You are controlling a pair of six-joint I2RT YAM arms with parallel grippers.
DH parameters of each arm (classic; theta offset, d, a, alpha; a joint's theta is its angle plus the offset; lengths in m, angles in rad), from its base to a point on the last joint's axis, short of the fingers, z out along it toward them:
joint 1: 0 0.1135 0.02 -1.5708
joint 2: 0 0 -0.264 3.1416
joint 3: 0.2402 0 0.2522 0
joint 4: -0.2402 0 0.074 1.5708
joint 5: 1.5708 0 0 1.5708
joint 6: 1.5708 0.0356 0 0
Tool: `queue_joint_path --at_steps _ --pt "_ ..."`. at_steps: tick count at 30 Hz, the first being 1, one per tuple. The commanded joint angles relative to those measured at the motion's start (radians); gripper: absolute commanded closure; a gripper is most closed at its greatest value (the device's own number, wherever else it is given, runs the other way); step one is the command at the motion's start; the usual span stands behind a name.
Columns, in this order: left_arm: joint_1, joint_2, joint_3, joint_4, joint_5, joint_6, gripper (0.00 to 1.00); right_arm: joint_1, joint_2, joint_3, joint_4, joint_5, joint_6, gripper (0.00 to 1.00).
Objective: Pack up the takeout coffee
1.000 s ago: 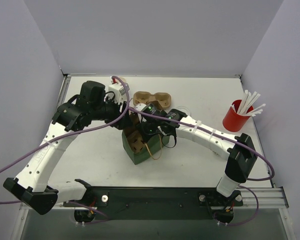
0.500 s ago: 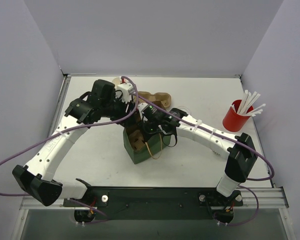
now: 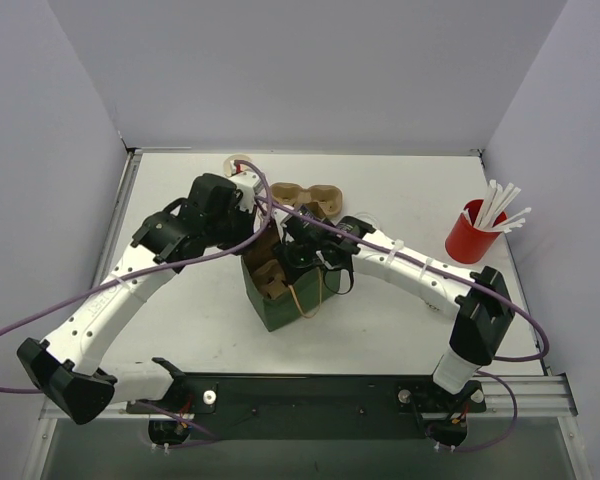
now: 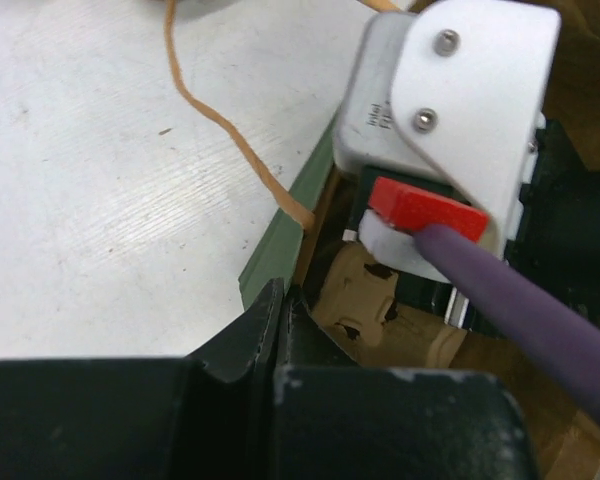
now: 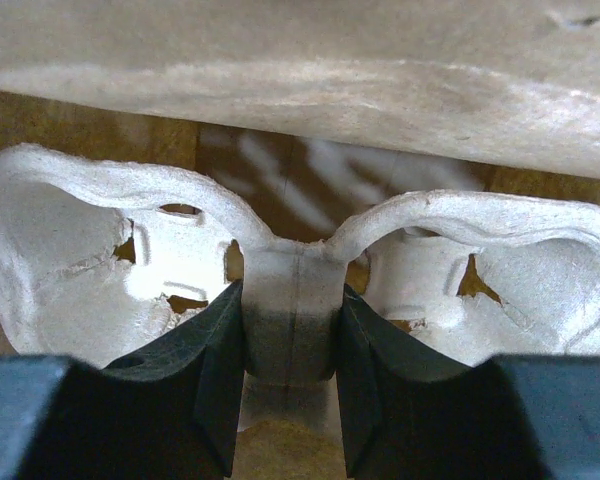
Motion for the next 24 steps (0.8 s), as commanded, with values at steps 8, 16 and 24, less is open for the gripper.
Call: queue_joint_path --at_steps 8,16,24 --pt "-0.097 -0.124 -0.063 0.137 -0.43 -0.149 1.0 0.039 0.001 0.022 -0.1 0.012 -0.024 0.73" --pt "-0.131 -0.132 -0.129 0.18 -0.467 -0.215 1.0 0.038 0.05 0.071 -0.144 0.014 -0.036 0.74" --pt "-0.145 -0.146 -0.162 0.23 -0.408 -0.221 1.0 0.039 0.094 0.105 -0.158 0.018 -0.047 0.73"
